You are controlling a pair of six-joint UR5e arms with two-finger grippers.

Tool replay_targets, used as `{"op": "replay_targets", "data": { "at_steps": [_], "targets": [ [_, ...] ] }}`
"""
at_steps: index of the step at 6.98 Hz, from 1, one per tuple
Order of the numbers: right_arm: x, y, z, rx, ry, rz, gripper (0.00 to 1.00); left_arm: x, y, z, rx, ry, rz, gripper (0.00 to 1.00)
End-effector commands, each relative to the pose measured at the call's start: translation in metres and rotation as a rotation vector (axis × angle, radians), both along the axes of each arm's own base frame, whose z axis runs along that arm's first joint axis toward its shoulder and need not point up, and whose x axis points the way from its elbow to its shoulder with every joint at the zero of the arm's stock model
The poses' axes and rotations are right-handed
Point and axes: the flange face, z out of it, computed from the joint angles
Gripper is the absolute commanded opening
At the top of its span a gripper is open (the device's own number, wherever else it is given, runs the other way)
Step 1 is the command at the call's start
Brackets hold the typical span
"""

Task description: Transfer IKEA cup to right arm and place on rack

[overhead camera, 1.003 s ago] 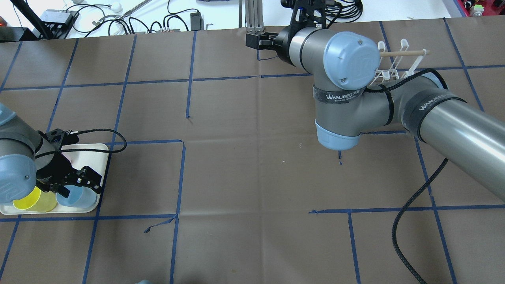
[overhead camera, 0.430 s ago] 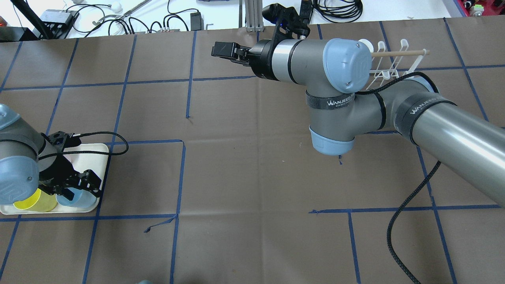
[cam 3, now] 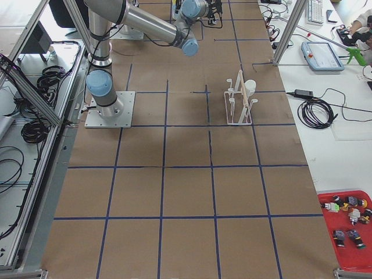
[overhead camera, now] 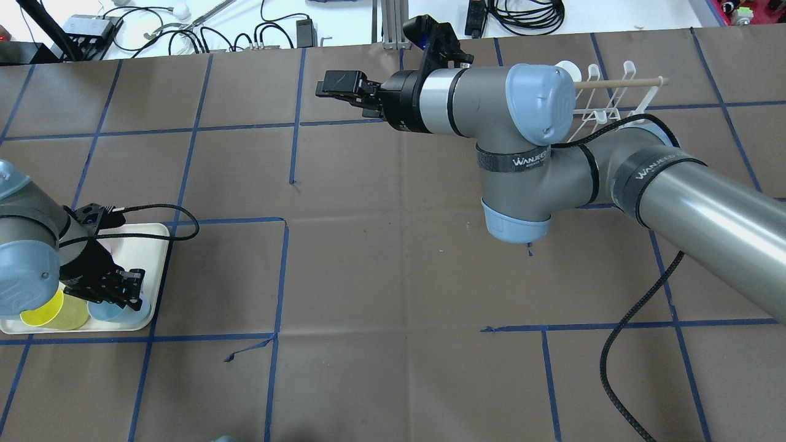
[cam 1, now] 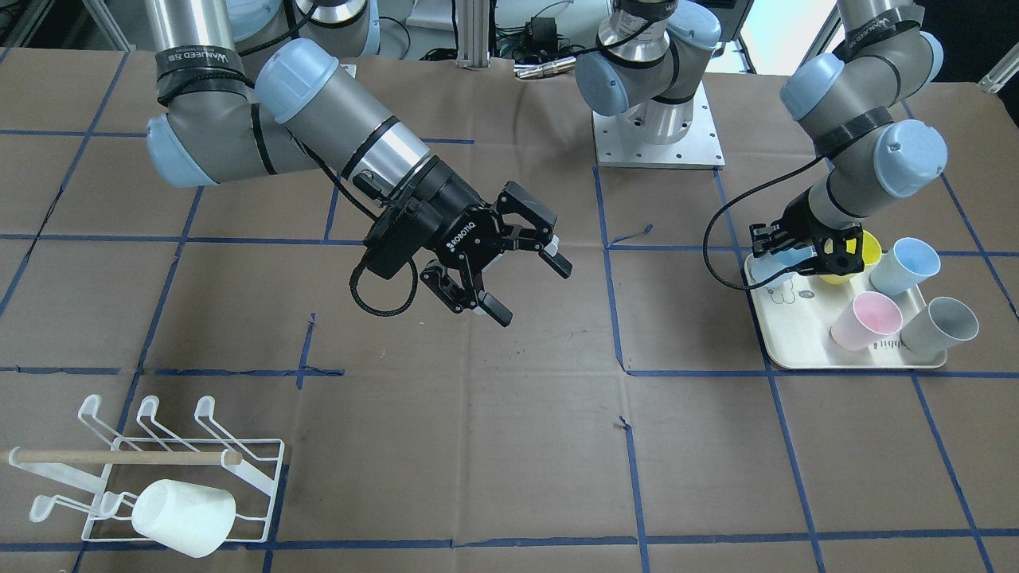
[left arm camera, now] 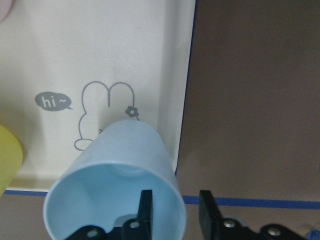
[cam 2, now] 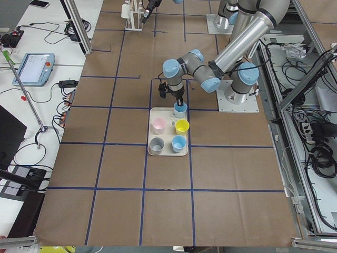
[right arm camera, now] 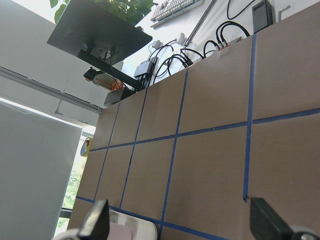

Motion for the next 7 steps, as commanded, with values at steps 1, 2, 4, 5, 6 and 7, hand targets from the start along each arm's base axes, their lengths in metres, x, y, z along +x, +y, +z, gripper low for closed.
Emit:
{"op": "replay_targets", "data": {
  "at_steps": [1, 2, 4, 5, 6, 7],
  "targets": [
    [-0.002, -0.002, 0.003, 0.018, -0.027, -0.005, 1.00, 0.002, 0.001, 0.008, -0.002, -0.016, -0.001, 0.00],
    [0.000, -0.001, 0.007, 0.062, -0.080, -0.011, 1.00, 0.006, 0.000, 0.025, 0.007, -0.067, -0.016, 0.00],
    [-0.004, -0.002, 0.008, 0.083, -0.095, -0.033, 1.00, 0.018, -0.028, 0.099, -0.007, -0.064, -0.026, 0.00],
    [-0.004, -0.003, 0.007, 0.091, -0.098, -0.036, 1.00, 0.018, -0.042, 0.140, -0.036, -0.013, -0.013, 0.00],
    [-0.004, -0.002, 0.006, 0.125, -0.115, -0.055, 1.00, 0.023, -0.059, 0.173, -0.082, 0.015, -0.012, 0.00],
    [-0.005, -0.002, 0.003, 0.185, -0.143, -0.094, 1.00, 0.025, -0.074, 0.187, -0.151, 0.063, -0.049, 0.00]
  ]
}}
